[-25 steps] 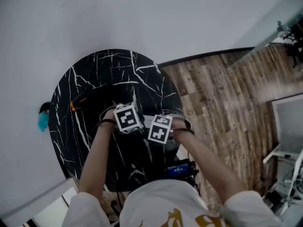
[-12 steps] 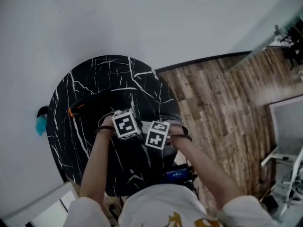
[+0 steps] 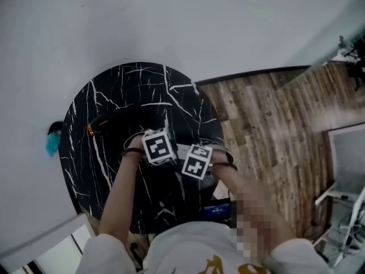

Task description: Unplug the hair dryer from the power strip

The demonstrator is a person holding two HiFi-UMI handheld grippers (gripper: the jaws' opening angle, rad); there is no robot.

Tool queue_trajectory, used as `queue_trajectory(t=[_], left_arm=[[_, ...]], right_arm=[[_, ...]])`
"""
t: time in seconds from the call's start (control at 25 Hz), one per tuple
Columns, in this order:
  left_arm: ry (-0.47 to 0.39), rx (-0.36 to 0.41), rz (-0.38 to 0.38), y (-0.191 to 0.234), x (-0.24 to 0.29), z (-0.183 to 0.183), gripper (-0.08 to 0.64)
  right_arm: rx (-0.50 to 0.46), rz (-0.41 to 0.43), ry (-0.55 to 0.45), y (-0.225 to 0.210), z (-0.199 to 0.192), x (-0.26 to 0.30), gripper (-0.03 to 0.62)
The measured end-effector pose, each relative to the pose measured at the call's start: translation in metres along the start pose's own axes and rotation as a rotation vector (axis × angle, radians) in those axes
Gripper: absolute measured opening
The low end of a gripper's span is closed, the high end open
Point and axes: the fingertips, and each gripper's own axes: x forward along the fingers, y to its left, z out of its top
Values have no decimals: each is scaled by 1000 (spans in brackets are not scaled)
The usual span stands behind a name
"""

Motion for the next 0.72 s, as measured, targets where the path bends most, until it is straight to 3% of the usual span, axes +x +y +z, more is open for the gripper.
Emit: queue_trajectory(t=[0.2,0.4,0.52,0.72], left_arm=[[29,21,110,-15,7,-9,52],[25,-6,32,5,-1,-6,54],[-1,-11,-17,-7,1,-2,55],[24,-4,106,-14,5,-10,54]], right_arm=[[-1,-2,9,0,-2,1,270],[-2,-3,7,-2,-1,0,268],[10,5,-4,3,-2,0,268],[1,-5,0,-1,0,0,270]])
